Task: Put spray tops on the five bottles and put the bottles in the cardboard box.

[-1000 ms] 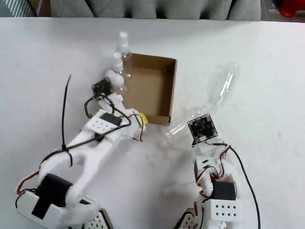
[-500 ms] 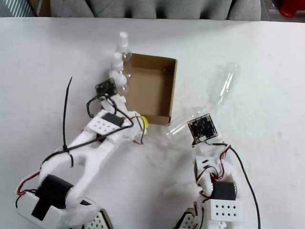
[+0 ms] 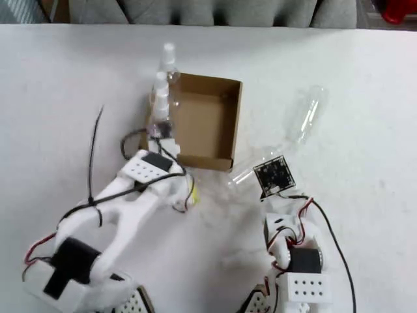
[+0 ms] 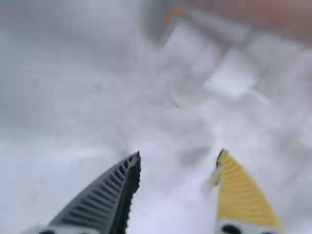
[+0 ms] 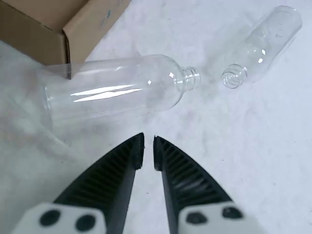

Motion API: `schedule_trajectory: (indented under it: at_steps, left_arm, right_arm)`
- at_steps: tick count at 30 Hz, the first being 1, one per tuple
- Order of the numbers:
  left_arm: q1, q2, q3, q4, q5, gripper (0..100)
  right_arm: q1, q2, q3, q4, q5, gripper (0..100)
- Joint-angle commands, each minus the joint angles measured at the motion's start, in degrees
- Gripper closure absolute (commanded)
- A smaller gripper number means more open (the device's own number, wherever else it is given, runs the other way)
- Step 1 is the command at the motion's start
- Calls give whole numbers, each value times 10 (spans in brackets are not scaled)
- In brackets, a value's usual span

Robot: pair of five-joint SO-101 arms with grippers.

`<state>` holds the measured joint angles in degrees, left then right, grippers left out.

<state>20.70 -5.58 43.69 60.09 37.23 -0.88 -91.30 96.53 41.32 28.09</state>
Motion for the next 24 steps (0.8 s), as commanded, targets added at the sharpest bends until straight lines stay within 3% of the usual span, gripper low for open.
schedule_trajectory:
  at_steps: [1,4,10,19,24]
  left_arm:
    - [33,-4,-41,-11,71,755]
    - [63,-4,-23,-70,108,753]
    - [90,-5,-8,-123,109,753]
    - [88,-85,51,-237,117,754]
    - [87,-94,92,-316,171,753]
  right_arm:
    - [-5,-1,6,-7,4,981]
    - [-4,-1,6,-7,4,981]
    - [-2,-3,6,-7,4,981]
    - [-2,-4,6,-7,4,981]
    - [-2,-3,6,-7,16,981]
